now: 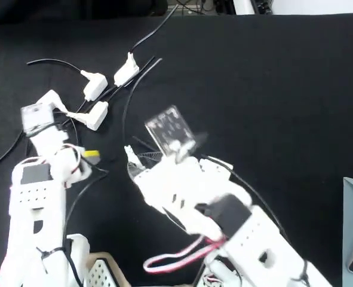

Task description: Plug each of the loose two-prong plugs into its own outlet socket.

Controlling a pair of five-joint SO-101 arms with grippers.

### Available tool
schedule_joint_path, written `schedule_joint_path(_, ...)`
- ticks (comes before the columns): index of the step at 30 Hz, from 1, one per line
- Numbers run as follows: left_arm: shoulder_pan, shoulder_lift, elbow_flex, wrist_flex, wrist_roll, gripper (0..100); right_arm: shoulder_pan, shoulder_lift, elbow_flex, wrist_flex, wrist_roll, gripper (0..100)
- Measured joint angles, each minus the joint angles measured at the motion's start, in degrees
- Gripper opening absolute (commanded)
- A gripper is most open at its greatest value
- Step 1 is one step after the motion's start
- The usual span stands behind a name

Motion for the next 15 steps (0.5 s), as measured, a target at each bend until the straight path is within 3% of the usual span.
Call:
schedule_joint_path(9,12.7,0.0,-2.5,0.1,-2.1,31,0.0,-10.0,8.0,-5.3,2.8,1.2)
schedule_joint_path(15,14.3,0.0,-7.7,0.1,-2.1,31,-2.5,-10.3,9.1,-5.3,2.8,1.2)
